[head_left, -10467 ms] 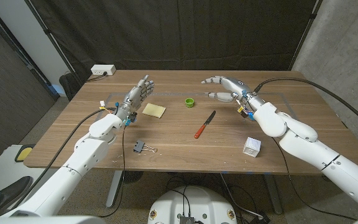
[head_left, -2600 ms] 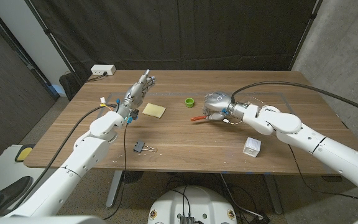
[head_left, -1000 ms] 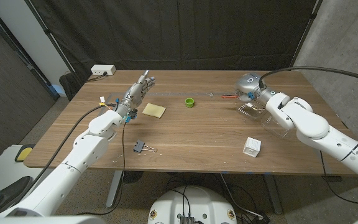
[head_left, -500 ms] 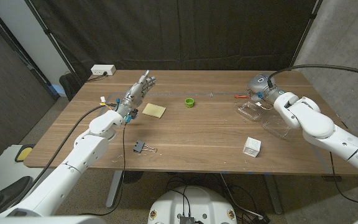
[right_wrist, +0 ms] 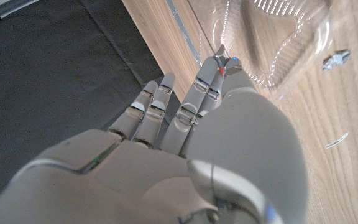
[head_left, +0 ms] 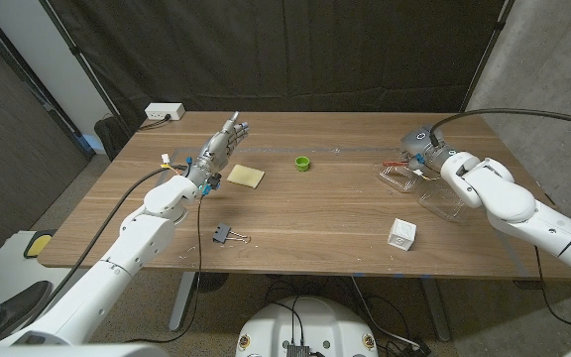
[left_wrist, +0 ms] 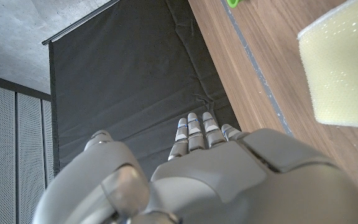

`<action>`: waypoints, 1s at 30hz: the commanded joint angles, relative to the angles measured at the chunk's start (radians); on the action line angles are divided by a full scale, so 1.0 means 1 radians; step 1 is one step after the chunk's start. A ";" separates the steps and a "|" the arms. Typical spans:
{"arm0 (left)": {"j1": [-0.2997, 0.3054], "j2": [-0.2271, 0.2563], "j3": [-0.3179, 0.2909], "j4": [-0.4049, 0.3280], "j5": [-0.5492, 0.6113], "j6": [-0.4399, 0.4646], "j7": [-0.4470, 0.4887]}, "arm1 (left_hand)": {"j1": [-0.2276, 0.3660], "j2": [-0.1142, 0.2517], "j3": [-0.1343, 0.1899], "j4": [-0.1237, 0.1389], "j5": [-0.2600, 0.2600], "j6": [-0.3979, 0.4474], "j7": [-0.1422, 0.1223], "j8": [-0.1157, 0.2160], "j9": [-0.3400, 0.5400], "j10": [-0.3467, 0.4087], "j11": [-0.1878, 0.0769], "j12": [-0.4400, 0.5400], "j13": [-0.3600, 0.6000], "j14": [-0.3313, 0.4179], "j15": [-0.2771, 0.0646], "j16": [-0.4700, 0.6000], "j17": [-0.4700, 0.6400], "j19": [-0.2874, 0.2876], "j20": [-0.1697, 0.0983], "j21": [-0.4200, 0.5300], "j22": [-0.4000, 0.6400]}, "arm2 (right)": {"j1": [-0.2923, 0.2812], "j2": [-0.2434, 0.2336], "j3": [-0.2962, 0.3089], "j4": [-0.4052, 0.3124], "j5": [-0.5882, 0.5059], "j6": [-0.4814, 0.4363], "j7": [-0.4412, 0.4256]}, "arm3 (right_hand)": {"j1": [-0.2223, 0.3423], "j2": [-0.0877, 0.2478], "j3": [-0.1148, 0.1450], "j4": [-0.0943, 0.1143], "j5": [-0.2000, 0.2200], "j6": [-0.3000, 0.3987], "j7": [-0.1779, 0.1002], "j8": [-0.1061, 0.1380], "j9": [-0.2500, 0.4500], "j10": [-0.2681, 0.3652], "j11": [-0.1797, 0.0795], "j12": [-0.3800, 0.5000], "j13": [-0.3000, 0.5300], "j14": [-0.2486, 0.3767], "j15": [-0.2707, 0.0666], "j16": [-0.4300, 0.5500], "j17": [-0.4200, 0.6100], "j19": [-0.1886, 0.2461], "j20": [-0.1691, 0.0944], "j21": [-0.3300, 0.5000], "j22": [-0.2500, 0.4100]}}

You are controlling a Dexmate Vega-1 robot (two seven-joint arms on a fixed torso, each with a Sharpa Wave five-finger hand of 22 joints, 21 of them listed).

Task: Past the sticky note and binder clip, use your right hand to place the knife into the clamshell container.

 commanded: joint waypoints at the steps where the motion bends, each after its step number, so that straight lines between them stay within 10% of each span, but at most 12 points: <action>1: -0.001 -0.003 0.000 0.004 0.003 0.002 0.007 | 0.001 0.005 -0.009 0.001 0.000 0.005 -0.006 -0.001 0.001 0.002 -0.004 -0.002 0.005 -0.002 0.004 -0.001 0.003 -0.019 0.002 0.008 0.003 | 0.034 -0.009 -0.046 0.056 -0.009 0.018 0.032 | 0.001 0.016 -0.005 -0.002 0.005 0.069 -0.071 0.002 0.005 -0.004 -0.003 0.001 0.004 0.011 -0.141 0.001 0.002 0.008 0.000 0.000 0.001; 30: 0.031 -0.002 -0.017 -0.010 0.000 -0.019 0.018 | 0.003 0.007 -0.014 0.001 0.000 0.009 -0.007 0.000 0.001 0.006 -0.005 -0.001 0.005 -0.001 0.002 0.000 0.003 -0.018 0.001 0.010 0.003 | 0.141 0.061 -0.131 0.128 -0.033 0.046 0.129 | -0.015 0.025 -0.015 0.010 -0.010 0.034 -0.074 -0.012 0.003 -0.056 -0.005 -0.024 0.002 0.014 -0.124 -0.001 0.005 -0.020 0.036 -0.008 0.003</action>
